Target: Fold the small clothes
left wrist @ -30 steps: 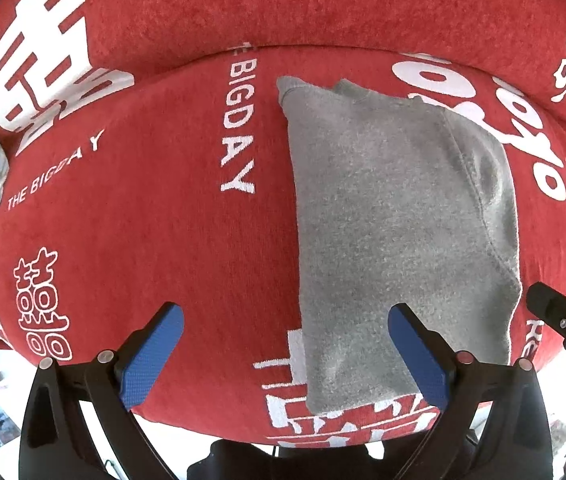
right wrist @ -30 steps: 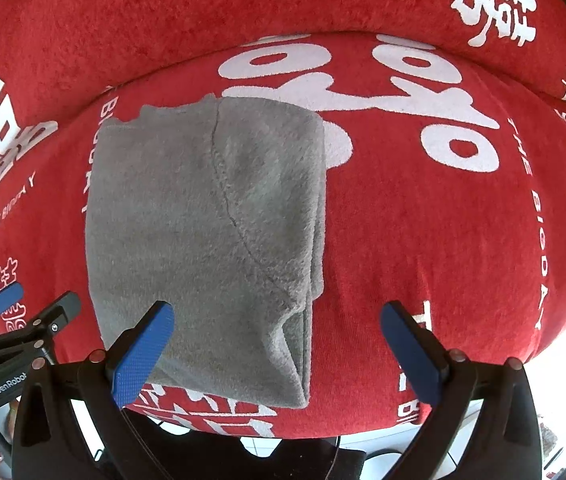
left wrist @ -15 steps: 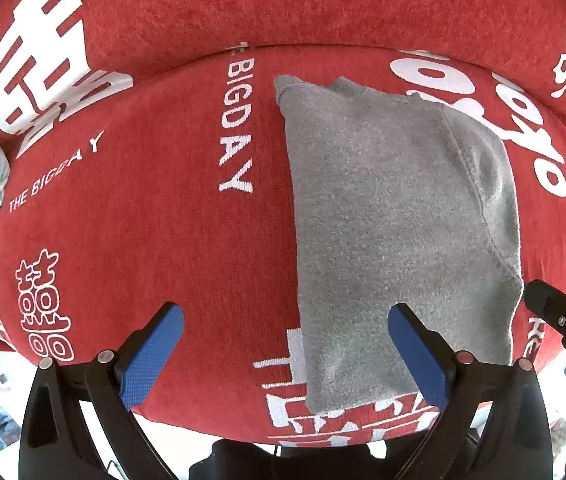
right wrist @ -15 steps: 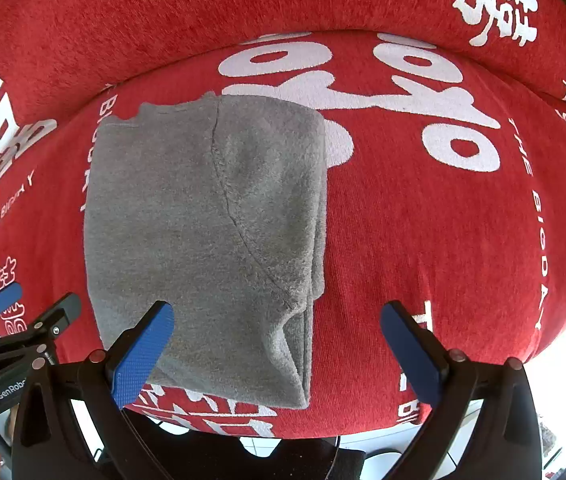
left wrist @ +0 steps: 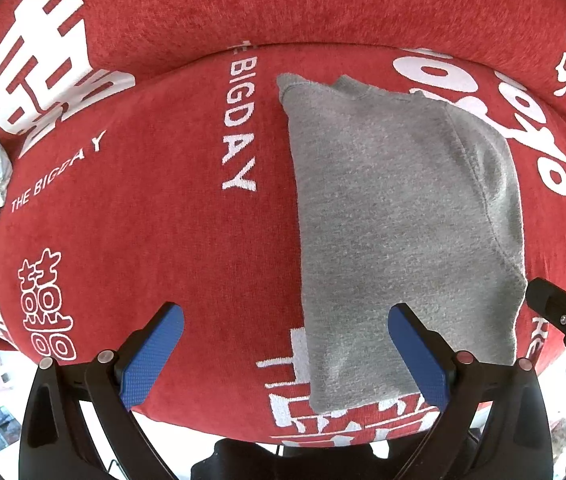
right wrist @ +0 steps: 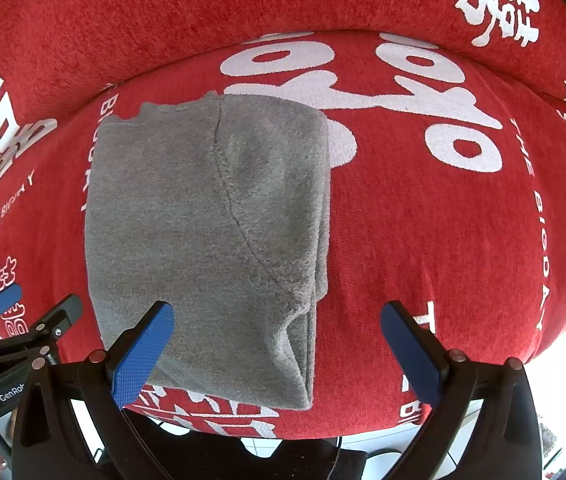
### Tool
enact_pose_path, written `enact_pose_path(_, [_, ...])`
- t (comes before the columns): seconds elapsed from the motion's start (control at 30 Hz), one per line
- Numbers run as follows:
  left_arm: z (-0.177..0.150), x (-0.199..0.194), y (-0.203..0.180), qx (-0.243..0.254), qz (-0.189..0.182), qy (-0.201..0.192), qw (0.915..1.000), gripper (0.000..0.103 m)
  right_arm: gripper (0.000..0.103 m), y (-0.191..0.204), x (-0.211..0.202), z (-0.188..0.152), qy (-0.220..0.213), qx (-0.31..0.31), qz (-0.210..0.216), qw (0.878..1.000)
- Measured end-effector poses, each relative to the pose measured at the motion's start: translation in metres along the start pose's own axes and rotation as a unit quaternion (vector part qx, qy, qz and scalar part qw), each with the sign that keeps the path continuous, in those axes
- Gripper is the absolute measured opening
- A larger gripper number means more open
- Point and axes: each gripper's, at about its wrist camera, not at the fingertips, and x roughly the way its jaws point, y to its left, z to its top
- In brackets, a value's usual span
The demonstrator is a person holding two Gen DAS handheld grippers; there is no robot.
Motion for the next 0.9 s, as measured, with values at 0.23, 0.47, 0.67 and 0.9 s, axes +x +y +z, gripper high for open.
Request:
enact_pose_path(0.23, [-0.002,0.0024,-0.0003,0.0,0.001,0.003,1.0,0.102,0.103,0.0021,0.0045,0.0019,0.004,-0.005,-0.001,1.0])
enact_pose_path(0.47, [-0.002,0.0033,0.0006,0.006,0.007,0.006,0.9999,0.102,0.103,0.0027,0.0036,0.0018,0.001,-0.004,-0.002,1.0])
enact_pose_path(0.67, [-0.0005,0.0031,0.0,0.009,0.008,0.005,0.9999,0.102,0.103,-0.0007,0.0045,0.0002,0.004,0.002,0.0,1.0])
enact_pose_path(0.9, [-0.0013,0.0026,-0.0053,0.014,0.006,0.005,0.9999,0.102,0.103,-0.0031,0.0046,-0.0007,0.005,0.003,0.0,1.0])
